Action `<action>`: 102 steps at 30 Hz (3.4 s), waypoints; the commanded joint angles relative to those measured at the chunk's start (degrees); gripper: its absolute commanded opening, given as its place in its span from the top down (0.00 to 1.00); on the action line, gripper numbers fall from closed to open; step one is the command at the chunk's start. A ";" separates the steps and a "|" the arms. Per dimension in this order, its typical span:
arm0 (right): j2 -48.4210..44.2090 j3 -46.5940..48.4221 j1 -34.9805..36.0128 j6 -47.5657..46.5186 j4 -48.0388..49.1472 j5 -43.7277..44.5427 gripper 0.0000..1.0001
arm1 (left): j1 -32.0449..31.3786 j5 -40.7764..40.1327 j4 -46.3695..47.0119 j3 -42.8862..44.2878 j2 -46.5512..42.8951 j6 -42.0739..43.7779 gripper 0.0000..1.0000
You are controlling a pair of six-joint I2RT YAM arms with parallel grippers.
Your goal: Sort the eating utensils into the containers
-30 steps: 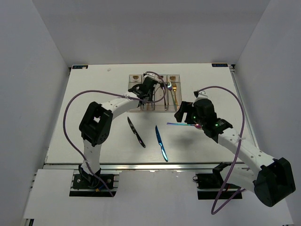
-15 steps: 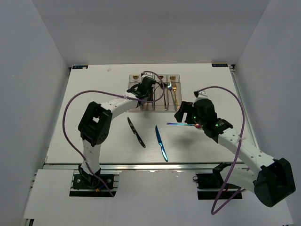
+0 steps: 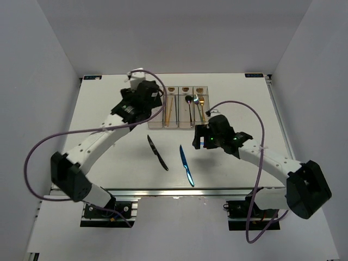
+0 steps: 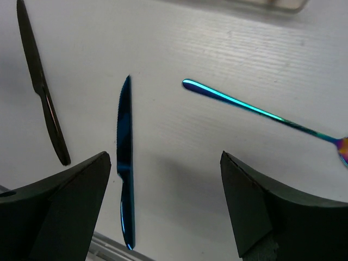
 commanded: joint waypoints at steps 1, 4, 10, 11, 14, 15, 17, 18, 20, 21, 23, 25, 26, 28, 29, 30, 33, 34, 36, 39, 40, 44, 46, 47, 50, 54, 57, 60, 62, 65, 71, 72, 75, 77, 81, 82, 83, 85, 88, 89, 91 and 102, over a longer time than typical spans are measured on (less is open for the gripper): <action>2.65 5.67 6.36 -1.05 -7.37 7.08 0.14 | 0.91 -13.93 -15.83 -6.05 -8.10 -6.61 0.02; 5.20 6.55 11.03 0.27 -9.84 8.95 0.18 | 2.49 -16.67 -20.43 -11.07 -13.13 -8.92 0.02; 9.06 6.11 16.57 1.86 -10.47 6.93 0.28 | 3.12 -19.83 -17.39 -27.51 -25.53 -7.43 0.02; 9.77 6.46 18.05 2.55 -11.25 7.37 0.29 | 3.12 -19.48 -16.93 -29.01 -26.67 -7.25 0.02; 12.57 8.04 20.43 3.53 -12.83 9.13 0.33 | 3.12 -20.53 -18.86 -27.00 -28.17 -8.65 0.02; 13.28 8.48 20.96 3.88 -13.19 9.39 0.34 | 3.29 -20.80 -18.68 -27.09 -28.70 -8.66 0.02; 15.21 9.28 22.36 4.23 -13.54 9.74 0.37 | 3.64 -20.62 -18.33 -27.52 -30.28 -8.30 0.02; 15.83 9.45 22.63 4.84 -13.81 9.92 0.37 | 3.64 -20.28 -18.07 -27.79 -30.89 -8.04 0.02; 17.41 9.71 23.60 5.37 -13.81 10.18 0.40 | 3.64 -18.09 -16.40 -28.58 -32.22 -6.55 0.02; 17.86 9.80 23.78 5.72 -13.98 10.27 0.41 | 3.64 -17.55 -15.96 -28.67 -32.48 -6.20 0.02; 19.43 10.15 24.30 6.16 -14.07 10.62 0.44 | 3.64 -17.11 -15.61 -28.76 -32.66 -5.75 0.02; 20.58 10.24 24.57 6.78 -14.68 10.80 0.49 | 3.64 -16.93 -15.78 -28.76 -32.48 -5.67 0.02; 21.72 10.24 24.75 7.04 -15.04 10.89 0.51 | 3.64 -16.85 -15.78 -28.76 -32.40 -5.67 0.02; 22.69 9.89 25.10 7.57 -15.74 10.54 0.57 | 3.64 -16.76 -15.87 -28.67 -32.48 -5.58 0.02; 23.39 9.72 25.53 7.92 -15.83 10.10 0.59 | 3.64 -16.67 -15.78 -28.76 -32.74 -5.58 0.02; 23.75 9.46 25.80 8.10 -16.09 9.84 0.60 | 3.64 -16.58 -15.69 -28.76 -33.01 -5.40 0.02; 25.24 9.28 26.94 9.15 -18.29 10.36 0.66 | 3.64 -16.06 -15.17 -29.02 -33.71 -4.88 0.02; 25.68 8.93 27.12 9.33 -18.64 10.19 0.70 | 3.64 -15.88 -15.08 -29.02 -33.80 -4.79 0.02; 26.65 8.23 27.21 9.50 -18.64 9.57 0.71 | 3.64 -15.79 -14.99 -29.02 -34.06 -4.70 0.02; 27.70 7.00 27.21 9.50 -17.86 7.38 0.80 | 3.64 -15.70 -14.90 -29.11 -34.33 -4.61 0.02; 27.97 6.64 27.21 9.59 -17.77 6.85 0.88 | 3.64 -15.70 -14.90 -29.02 -34.59 -4.61 0.02; 27.71 7.69 27.38 9.42 -18.29 6.76 1.00 | 3.64 -15.44 -14.64 -29.29 -35.03 -4.44 0.02; 26.31 8.74 27.91 9.33 -19.17 7.63 1.00 | 3.64 -15.35 -14.64 -29.29 -35.12 -4.35 0.02; 25.52 10.06 28.08 9.24 -19.34 8.07 1.00 | 3.64 -15.35 -14.64 -29.29 -35.12 -4.35 0.02; 22.18 11.91 28.44 8.45 -19.52 9.83 1.00 | 3.64 -15.35 -14.64 -29.29 -35.21 -4.35 0.02; 19.36 14.02 28.44 8.19 -19.96 12.73 1.00 | 3.64 -15.61 -14.64 -29.29 -35.38 -4.44 0.02; 17.86 14.90 28.44 8.19 -20.14 13.70 1.00 | 3.64 -15.61 -14.81 -29.20 -35.47 -4.52 0.02; 16.64 16.30 28.44 8.01 -20.93 14.49 1.00 | 3.64 -15.70 -14.73 -29.20 -35.38 -4.52 0.02; 16.02 17.27 28.44 7.40 -21.02 14.67 1.00 | 3.64 -15.96 -14.90 -29.28 -35.38 -4.61 0.02; 15.66 21.39 28.09 6.43 -20.84 15.72 1.00 | 3.64 -16.93 -15.43 -29.02 -35.47 -5.22 0.02; 21.63 36.86 23.26 2.22 -18.22 15.99 1.00 | 3.73 -17.90 -16.04 -28.93 -36.70 -6.19 0.02; 24.34 38.88 22.30 1.86 -17.07 15.55 1.00 | 3.73 -17.90 -16.04 -28.93 -36.70 -6.19 0.02; 31.27 49.33 18.26 0.98 -14.95 15.02 1.00 | 3.73 -17.81 -15.96 -29.02 -36.70 -6.11 0.02; 35.15 55.13 17.02 0.45 -14.77 15.72 1.00 | 3.73 -17.64 -15.87 -29.02 -36.53 -6.11 0.02; 44.73 69.71 13.94 -0.42 -13.82 14.15 1.00 | 3.73 -17.11 -15.61 -29.02 -36.26 -5.84 0.02; 45.63 70.70 12.98 -0.86 -12.42 13.62 1.00 | 3.73 -17.11 -15.61 -29.11 -36.26 -5.76 0.02; 46.59 71.41 12.53 -1.39 -9.44 13.35 1.00 | 3.73 -17.02 -15.52 -29.11 -36.26 -5.75 0.02; 48.97 72.99 10.87 -1.39 -6.97 12.21 1.00 | 3.73 -16.76 -15.43 -29.11 -36.18 -5.58 0.02; 51.43 73.26 8.84 -1.31 -1.25 11.15 1.00 | 3.73 -16.32 -15.08 -29.29 -36.18 -5.32 0.02; 52.22 73.61 8.32 -1.22 -0.37 10.63 1.00 | 3.73 -16.23 -15.08 -29.29 -36.17 -5.23 0.02; 55.03 75.88 7.17 -1.30 1.65 8.34 1.00 | 3.73 -15.97 -14.99 -29.29 -36.00 -5.05 0.02; 61.28 76.61 6.91 -0.43 4.12 7.55 1.00 | 3.73 -15.79 -14.81 -29.37 -36.53 -4.79 0.02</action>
